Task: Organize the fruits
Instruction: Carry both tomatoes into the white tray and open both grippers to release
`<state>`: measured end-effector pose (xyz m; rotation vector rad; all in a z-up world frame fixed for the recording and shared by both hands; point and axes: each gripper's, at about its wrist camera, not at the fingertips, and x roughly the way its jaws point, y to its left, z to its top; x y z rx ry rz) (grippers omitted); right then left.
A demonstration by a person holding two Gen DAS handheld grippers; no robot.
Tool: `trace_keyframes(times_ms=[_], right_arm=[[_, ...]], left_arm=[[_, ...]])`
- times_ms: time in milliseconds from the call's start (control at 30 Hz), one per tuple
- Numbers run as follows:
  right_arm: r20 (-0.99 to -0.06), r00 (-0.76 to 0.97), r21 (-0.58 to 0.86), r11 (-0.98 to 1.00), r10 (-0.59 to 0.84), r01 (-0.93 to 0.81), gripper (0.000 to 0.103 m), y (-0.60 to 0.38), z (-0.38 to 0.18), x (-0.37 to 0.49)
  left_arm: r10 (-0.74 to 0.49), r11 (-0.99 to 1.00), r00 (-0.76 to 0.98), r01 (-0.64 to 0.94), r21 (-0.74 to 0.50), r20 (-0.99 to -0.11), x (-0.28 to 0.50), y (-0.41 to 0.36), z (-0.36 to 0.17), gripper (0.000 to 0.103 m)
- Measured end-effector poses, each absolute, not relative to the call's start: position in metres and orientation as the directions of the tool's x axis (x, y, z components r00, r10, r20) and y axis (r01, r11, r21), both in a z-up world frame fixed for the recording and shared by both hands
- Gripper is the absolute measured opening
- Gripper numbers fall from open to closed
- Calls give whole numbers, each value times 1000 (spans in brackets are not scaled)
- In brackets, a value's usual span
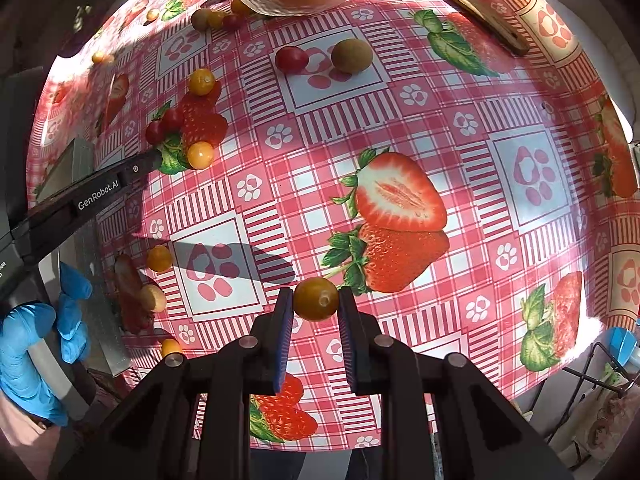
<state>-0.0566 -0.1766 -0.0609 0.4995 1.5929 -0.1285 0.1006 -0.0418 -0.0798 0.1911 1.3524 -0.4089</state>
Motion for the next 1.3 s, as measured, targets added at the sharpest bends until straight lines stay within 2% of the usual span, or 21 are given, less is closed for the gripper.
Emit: trace_keyframes(times_ms=[267, 500, 767, 1000, 1200, 1300], right_arm=[[-969, 1, 233, 907, 248, 350, 24, -166, -45, -48], [-963, 3, 259, 926, 268, 275, 24, -131, -33, -30], [-948, -7, 314, 939, 318, 142, 24, -57, -26, -15], [-932, -24, 361, 932, 361, 21, 24, 21, -27, 0], [-927, -58, 374, 926, 371, -52, 24, 76, -41, 16], [-935, -40, 354, 929, 352, -111, 28, 93, -38, 20]], left_arm=[[-242, 919, 184, 358, -165, -953, 83, -15, -50, 20], [-238, 944, 224, 282, -171, -945, 68, 38, -32, 20], [-160, 979, 255, 168, -119, -954, 42, 122, -30, 20], [-47, 996, 242, 88, -26, -969, 18, 187, -48, 20], [2, 999, 201, 32, 9, -980, 4, 220, -68, 20], [11, 999, 192, 28, 17, -981, -2, 227, -74, 20]])
